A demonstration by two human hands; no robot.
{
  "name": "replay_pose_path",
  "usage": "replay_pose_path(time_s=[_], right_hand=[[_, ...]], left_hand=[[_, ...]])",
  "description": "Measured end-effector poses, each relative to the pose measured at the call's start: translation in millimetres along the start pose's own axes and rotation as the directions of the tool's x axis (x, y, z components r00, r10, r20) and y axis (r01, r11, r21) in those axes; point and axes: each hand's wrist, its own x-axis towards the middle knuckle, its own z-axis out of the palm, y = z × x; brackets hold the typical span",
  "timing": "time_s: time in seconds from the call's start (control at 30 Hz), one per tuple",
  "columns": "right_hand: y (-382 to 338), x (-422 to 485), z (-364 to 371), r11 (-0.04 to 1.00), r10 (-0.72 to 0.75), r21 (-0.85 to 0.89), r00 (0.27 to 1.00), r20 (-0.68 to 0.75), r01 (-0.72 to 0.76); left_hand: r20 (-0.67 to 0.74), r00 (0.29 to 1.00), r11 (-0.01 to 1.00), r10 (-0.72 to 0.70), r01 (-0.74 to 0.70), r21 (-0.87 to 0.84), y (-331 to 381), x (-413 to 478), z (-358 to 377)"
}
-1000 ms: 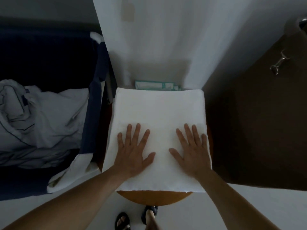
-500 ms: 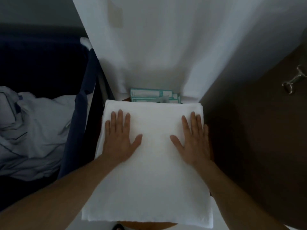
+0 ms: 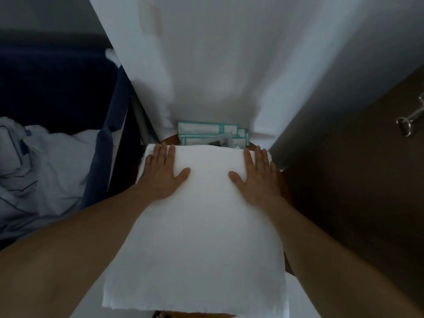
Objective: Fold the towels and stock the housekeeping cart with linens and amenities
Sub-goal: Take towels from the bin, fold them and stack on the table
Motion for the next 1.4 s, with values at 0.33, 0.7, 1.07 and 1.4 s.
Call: replay_pose_path(time_s=[0.33,0.7,1.07,1.4], right_hand=[[-24.3,-134.2,26.2,0.998,-0.029,-0.046,0.999,0.032,0.03],[-26.1,-218.4,70.3,0.99,-0.021,-0.136,1.0,-0.011,0.019],[-29.1,-212.6,82.6,0.988,0.012,-0.157,1.0,-0.021,-0.015],[-88.7,-218.7,1.0,0.993,0.0,-0.115,0.996,-0.091,-0.011]], left_hand=[[-0.018,0.997,0.997,0.077,-0.077,0.031,6.5,-139.7,54.1],[-0.033,0.978,0.969,0.207,-0.2,0.145,-23.6,-205.0,91.2],[-0.025,0.969,0.965,0.245,-0.241,0.099,-31.6,-190.9,107.8],[-0.117,0.964,0.96,0.237,-0.214,0.183,-25.9,-200.8,-1.8]])
